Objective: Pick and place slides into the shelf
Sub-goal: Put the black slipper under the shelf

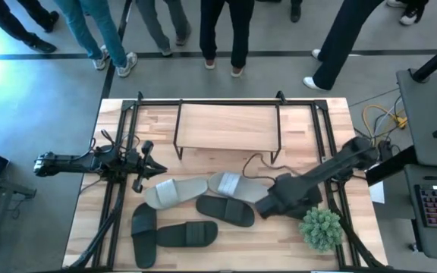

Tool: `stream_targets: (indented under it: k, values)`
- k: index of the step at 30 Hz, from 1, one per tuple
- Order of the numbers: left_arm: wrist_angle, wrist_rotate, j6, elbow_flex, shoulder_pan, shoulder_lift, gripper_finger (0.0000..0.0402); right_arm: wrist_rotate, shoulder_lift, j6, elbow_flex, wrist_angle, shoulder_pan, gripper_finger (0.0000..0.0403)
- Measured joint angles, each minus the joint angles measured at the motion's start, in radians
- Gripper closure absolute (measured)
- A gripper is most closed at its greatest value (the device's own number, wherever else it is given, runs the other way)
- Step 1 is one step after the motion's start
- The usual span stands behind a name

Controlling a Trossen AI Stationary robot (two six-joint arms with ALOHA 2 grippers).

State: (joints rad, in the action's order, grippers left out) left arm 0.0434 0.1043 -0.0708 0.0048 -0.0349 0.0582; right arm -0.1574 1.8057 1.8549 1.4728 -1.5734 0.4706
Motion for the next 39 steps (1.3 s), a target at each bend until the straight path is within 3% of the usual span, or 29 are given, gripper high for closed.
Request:
stream_targets:
  k: [10,20,24,34,39]
  values:
    - [0.000,0.000,0.000,0.000,0.000,-0.001,0.0384,0.011,0.198,0.039,-0.007,0.003,-0.006,0.0193]
    - [0.000,0.000,0.000,0.000,0.000,0.000,0.0384,0.028,0.294,0.041,-0.028,0.004,-0.008,0.0199]
    - [0.000,0.000,0.000,0.000,0.000,0.000,0.0384,0.028,0.296,0.063,-0.059,0.001,-0.008,0.0234]
    - [0.000,0.000,0.000,0.000,0.000,0.000,0.0384,0.085,0.293,0.056,-0.091,-0.003,-0.007,0.0377]
    - [0.000,0.000,0.000,0.000,0.000,0.000,0.0384,0.152,0.257,-0.001,-0.049,-0.002,0.000,0.0389]
